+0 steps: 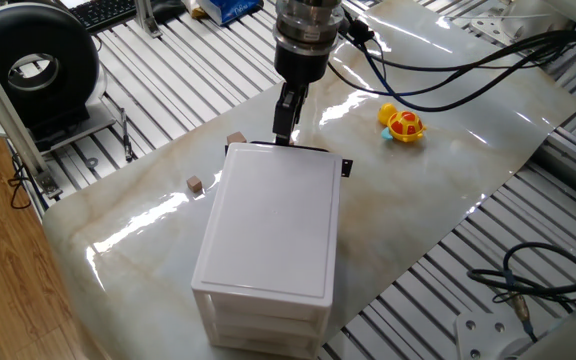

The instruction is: Take something out of a drawer

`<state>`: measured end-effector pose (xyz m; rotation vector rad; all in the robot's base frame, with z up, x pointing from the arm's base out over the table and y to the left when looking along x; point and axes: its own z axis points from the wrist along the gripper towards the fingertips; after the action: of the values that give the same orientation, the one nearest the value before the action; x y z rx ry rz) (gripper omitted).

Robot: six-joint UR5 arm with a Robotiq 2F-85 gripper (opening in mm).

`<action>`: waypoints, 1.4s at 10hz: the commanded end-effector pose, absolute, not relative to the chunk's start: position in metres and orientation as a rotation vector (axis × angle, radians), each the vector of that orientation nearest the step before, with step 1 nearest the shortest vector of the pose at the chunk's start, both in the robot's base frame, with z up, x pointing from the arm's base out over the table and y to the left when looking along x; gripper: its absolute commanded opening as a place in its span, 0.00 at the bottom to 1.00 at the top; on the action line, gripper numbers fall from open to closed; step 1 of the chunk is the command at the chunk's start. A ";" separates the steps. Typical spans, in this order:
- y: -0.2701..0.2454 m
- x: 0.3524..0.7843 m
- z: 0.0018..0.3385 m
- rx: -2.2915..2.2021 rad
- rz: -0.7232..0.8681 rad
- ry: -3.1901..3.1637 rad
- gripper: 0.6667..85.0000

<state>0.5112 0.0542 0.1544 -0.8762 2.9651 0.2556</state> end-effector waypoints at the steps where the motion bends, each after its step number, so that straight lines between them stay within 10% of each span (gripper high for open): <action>1: 0.060 0.510 0.160 -0.860 0.308 2.961 0.70; 14: 0.066 0.504 0.156 -0.848 0.400 2.978 0.70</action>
<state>0.5006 0.0643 0.1564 -0.8501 2.9880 0.3827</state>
